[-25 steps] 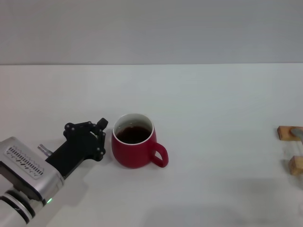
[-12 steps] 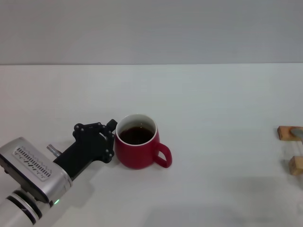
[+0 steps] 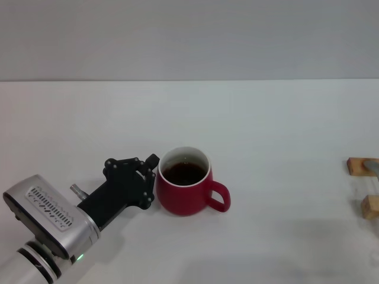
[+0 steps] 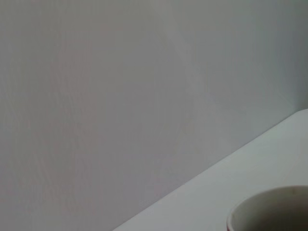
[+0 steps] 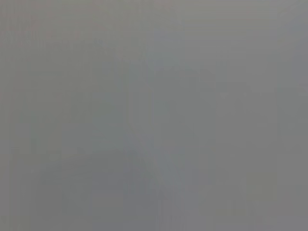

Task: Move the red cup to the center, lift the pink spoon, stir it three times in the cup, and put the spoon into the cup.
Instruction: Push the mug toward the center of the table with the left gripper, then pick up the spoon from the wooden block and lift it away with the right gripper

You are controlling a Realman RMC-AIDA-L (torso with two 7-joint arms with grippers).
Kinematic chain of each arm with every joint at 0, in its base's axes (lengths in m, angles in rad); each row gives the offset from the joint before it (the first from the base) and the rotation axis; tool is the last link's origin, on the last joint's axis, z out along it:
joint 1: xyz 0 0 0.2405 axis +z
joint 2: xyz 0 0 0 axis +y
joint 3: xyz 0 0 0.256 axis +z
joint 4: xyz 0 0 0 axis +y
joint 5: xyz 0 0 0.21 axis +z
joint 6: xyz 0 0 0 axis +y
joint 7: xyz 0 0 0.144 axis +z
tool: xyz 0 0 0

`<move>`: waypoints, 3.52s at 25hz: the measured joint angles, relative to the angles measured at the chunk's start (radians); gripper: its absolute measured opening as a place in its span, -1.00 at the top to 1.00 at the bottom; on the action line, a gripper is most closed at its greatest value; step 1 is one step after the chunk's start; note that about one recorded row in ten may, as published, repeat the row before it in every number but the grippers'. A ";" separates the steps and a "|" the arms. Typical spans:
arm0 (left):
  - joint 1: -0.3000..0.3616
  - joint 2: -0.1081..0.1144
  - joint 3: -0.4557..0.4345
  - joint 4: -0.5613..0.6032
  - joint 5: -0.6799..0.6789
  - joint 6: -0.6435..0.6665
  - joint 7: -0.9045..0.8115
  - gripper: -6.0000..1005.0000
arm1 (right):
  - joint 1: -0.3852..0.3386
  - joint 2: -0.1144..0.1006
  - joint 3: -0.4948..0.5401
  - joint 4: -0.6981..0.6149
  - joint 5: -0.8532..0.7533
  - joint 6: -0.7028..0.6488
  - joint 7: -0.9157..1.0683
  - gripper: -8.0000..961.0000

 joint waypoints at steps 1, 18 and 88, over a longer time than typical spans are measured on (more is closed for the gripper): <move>0.000 0.000 0.000 0.000 0.000 0.000 0.000 0.99 | 0.001 0.000 0.000 0.000 0.000 0.000 0.000 -0.49; 0.001 0.004 -0.021 0.034 -0.004 -0.003 0.006 0.99 | 0.001 0.002 0.000 0.003 -0.003 0.000 0.000 -0.49; 0.220 0.008 -0.252 -0.033 -0.009 0.152 -0.004 0.99 | -0.008 0.001 -0.078 0.000 -0.002 0.001 0.005 -0.49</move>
